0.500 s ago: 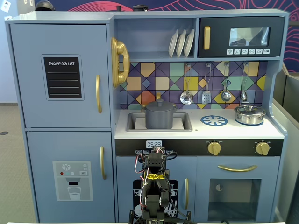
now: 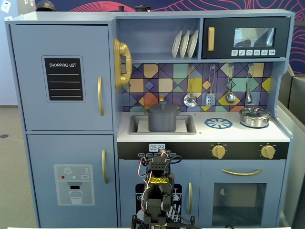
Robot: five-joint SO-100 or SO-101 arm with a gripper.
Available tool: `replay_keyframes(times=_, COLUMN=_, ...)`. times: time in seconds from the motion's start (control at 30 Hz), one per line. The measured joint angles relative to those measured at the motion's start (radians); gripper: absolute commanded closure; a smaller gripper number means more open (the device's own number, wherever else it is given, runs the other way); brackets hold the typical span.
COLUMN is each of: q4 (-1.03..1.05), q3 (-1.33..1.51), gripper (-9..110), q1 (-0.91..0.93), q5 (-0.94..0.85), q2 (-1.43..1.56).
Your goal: Take off the lid from the gray recipient and place it on the counter
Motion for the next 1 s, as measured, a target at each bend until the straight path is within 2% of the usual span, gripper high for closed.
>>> replay_keyframes(times=0.23, q4=0.003, q3=-0.167, gripper=101, q1=-0.006, q5=0.071, q2=-0.098)
replay_keyframes(times=0.5, q4=-0.052, q3=-0.611, gripper=101, q1=-0.02, q5=-0.04, q2=-0.268)
replay_keyframes(times=0.7, q4=-0.33, q3=-0.827, gripper=99, q1=-0.032, q5=-0.083, q2=-0.374)
replay_keyframes(times=0.87, q4=-0.612, q3=-0.905, gripper=94, q1=-0.06, q5=-0.071, q2=-0.466)
replay_keyframes(times=1.0, q4=-0.758, q3=-0.93, gripper=91, q1=-0.057, q5=-0.063, q2=-0.529)
